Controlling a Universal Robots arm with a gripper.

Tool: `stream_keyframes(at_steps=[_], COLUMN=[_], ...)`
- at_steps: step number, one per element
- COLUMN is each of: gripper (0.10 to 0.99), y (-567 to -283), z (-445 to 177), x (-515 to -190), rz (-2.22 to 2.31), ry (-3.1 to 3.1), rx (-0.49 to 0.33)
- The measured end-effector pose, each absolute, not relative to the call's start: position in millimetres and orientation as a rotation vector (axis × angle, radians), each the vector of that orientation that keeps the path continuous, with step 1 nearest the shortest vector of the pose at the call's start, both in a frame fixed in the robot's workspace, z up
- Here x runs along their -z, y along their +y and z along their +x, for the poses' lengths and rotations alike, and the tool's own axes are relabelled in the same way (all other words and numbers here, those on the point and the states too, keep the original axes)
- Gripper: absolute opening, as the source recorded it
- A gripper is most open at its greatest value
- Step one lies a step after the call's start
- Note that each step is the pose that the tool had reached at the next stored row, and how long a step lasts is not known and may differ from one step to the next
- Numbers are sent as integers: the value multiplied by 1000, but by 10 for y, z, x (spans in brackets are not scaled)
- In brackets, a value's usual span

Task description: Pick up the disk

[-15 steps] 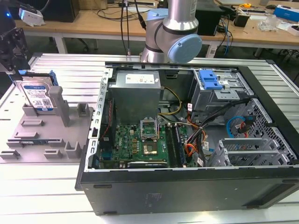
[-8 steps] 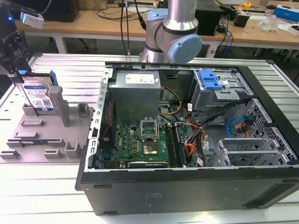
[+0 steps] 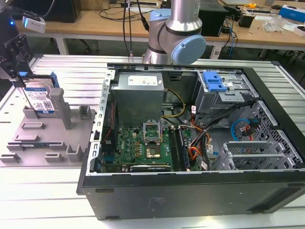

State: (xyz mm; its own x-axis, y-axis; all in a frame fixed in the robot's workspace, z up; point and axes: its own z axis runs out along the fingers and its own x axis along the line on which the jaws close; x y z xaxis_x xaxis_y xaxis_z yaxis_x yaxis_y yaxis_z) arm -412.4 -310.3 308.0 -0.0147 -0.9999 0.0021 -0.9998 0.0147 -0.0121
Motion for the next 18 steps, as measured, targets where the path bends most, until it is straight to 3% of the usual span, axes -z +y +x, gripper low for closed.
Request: stream_keyframes(at_steps=[18], gripper=[541], y=[-3104], z=[-4126], x=[-2970], rz=[-2200], ry=[2233], rx=[16])
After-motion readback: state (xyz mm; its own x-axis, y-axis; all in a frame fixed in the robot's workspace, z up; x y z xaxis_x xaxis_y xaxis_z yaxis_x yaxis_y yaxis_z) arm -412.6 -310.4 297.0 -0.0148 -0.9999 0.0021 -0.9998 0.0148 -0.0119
